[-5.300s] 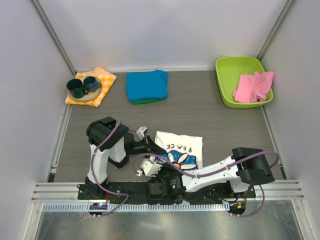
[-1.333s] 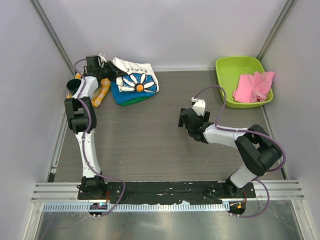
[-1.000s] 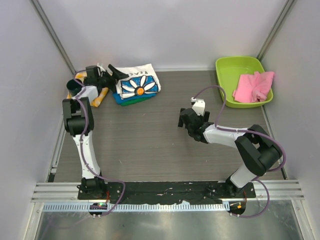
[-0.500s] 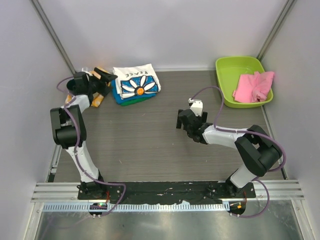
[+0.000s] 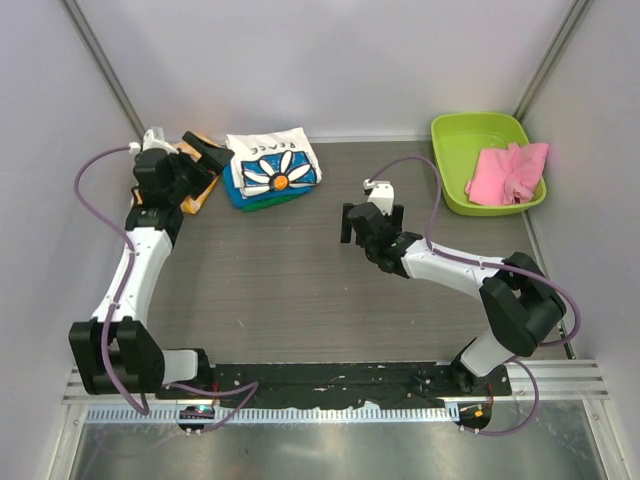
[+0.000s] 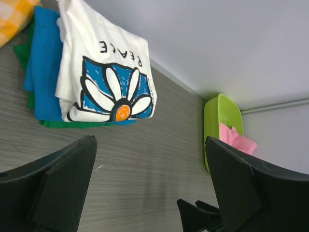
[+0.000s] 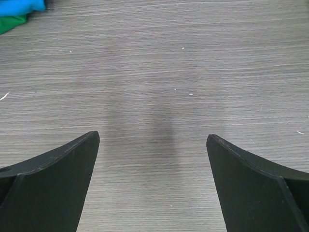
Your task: Fold and stack the t-shirts
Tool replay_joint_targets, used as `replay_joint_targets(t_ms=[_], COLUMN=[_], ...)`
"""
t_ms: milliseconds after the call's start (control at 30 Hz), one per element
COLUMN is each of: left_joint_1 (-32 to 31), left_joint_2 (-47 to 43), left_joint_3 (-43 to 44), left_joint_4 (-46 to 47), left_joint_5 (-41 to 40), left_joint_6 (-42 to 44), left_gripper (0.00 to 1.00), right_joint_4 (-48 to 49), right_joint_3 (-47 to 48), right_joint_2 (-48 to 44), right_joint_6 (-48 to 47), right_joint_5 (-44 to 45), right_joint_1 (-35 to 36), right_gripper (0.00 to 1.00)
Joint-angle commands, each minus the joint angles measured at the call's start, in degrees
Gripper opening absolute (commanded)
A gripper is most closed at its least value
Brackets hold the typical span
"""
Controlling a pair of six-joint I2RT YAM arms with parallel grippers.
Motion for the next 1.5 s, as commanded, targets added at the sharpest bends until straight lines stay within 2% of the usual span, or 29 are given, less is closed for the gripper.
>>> replay_joint_targets(t_ms=[0,133,233,600,733,1000,1167,1300,1467], left_joint_1=[-3.74,-9.19,-10.78,-12.98,-12.98,-13.07,-12.90,-11.32,-8.60], left_joint_2=[-1.00,3.82,7.69,28.07,34.06,44.44,46.12,45.32,46.99], left_joint_3=[0.60,5.35,9.39,27.67,31.71,40.59,41.13,36.75,35.68], left_joint_4=[-4.71,-6.46,-7.43,-10.25,-4.20,-0.50,-1.98,-3.74,-8.66], left_joint_5=[-2.99,-5.18,-7.73,-13.10,-13.10,-10.12,-11.16,-13.10,-16.79], left_joint_6=[4.07,5.74,6.53,9.87,11.11,9.44,10.93,11.63,12.77], left_gripper=[0.99,0.98,0.97,0.95,0.95,0.96,0.96,0.96,0.96], right_joint_4=[-1.47,-2.35,-3.31,-3.32,-0.78,0.72,0.99,0.99,0.29], right_joint_3=[3.50,4.90,5.34,3.85,1.40,0.25,0.60,0.69,0.95], right_joint_2=[-3.03,-4.35,-5.31,-5.58,-5.84,-2.95,-1.27,-0.83,-1.09], right_joint_6=[-3.14,-4.11,-5.08,-5.61,-5.34,-5.78,-5.78,-5.43,-4.82], right_joint_5=[-1.18,-2.85,-2.77,-2.68,-4.26,-4.18,-4.70,-5.06,-5.41], right_joint_1=[0.47,0.47,0.47,0.47,0.47,0.47,0.38,0.47,0.47], right_gripper=[1.00,1.00,1.00,1.00,1.00,0.99,1.00,1.00,1.00])
